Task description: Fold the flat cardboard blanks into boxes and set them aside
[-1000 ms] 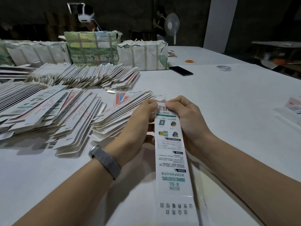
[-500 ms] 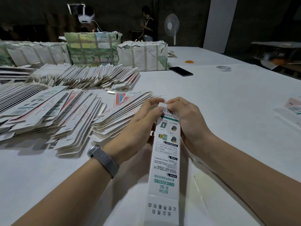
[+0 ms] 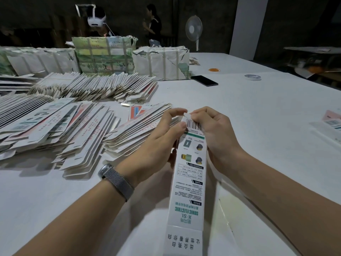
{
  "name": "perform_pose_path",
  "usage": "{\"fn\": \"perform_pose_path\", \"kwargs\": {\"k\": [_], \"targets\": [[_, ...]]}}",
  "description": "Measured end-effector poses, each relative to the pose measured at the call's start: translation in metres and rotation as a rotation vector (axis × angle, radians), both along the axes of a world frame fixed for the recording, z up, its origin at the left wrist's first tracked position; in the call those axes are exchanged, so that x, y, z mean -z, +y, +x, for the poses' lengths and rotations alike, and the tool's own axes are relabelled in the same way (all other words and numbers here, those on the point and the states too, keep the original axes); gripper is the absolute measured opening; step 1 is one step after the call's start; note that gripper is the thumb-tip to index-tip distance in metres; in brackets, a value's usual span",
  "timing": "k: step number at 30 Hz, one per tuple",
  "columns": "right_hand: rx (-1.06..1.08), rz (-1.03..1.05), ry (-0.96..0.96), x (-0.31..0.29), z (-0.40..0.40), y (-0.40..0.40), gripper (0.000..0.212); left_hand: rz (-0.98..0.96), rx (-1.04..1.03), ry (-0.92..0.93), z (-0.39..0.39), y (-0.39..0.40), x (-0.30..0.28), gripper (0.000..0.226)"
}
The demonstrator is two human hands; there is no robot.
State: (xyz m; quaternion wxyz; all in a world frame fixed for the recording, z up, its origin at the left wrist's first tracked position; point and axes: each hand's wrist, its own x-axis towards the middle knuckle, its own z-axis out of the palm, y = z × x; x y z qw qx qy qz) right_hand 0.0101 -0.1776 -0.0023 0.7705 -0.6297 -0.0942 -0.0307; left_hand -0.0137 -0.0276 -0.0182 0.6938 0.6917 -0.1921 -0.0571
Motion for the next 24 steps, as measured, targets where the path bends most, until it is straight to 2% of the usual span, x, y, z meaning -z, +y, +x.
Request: {"fn": "perform_pose_path", "kwargs": {"k": [4,12,19,22,24], "targets": [[-0.019,0.007,0.002,-0.0016,0.0006,-0.0012,0.028,0.005,-0.002,0.002,0.0001,0.0005,0.0008,0.019],[-0.039,-0.032,-0.014,-0.0029,-0.0015,-0.0016,0.025,-0.015,-0.016,-0.01,0.0013,0.0005,-0.0002,0.017],[-0.102,-0.041,-0.049,0.004,-0.0042,0.0019,0.012,-0.086,-0.085,-0.055,0.0048,0.0002,0.0009,0.019],[-0.135,-0.021,-0.05,0.0051,-0.0042,0.0036,0.032,-0.129,-0.127,-0.065,0.0058,0.0003,0.0,0.017],[-0.132,-0.012,-0.079,0.0051,-0.0049,0.0048,0.03,-0.149,-0.15,-0.086,0.0062,0.001,-0.0005,0.016]]}}
